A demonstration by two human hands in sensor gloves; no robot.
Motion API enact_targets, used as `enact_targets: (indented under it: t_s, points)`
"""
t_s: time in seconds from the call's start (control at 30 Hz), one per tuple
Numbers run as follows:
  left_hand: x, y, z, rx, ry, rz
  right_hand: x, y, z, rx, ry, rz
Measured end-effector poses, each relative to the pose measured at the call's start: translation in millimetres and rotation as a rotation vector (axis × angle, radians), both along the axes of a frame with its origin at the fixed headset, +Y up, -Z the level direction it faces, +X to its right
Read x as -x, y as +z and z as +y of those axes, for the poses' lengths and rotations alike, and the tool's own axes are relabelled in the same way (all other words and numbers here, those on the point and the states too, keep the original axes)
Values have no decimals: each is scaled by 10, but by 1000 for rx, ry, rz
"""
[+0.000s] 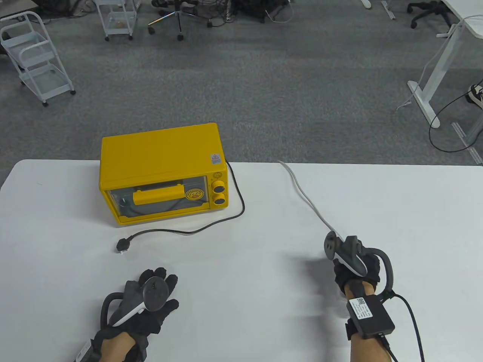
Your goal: Plug the oven into the power strip
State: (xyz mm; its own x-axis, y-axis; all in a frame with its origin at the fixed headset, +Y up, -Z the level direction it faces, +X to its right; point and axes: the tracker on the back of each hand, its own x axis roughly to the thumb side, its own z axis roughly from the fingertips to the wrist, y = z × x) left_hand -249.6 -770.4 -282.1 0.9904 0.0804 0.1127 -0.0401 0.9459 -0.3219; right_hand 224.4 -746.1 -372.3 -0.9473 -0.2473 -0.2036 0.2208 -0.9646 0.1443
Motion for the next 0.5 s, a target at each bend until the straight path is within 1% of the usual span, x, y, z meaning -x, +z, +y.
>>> enact_targets:
  t_s: [0.1,0.2,0.27,0.33,0.37,0.43,0.5]
  points:
    - [-38,14,4,10,4,-27,223,139,25,-12,-54,32]
    - [-71,25,10,13,1,-41,461,266,43,-57,-126,92]
    - [-94,31,11,14,4,-51,627,330,32,-46,-167,139]
    - [-120,39,9,20,3,-64,794,373,25,-22,-233,188]
    - [-134,42,9,22,0,-70,899,394,16,22,-262,213]
    - [-155,47,8,25,-3,-80,1063,425,14,46,-311,252]
    - [-170,50,5,27,-1,-85,1235,451,6,104,-317,297]
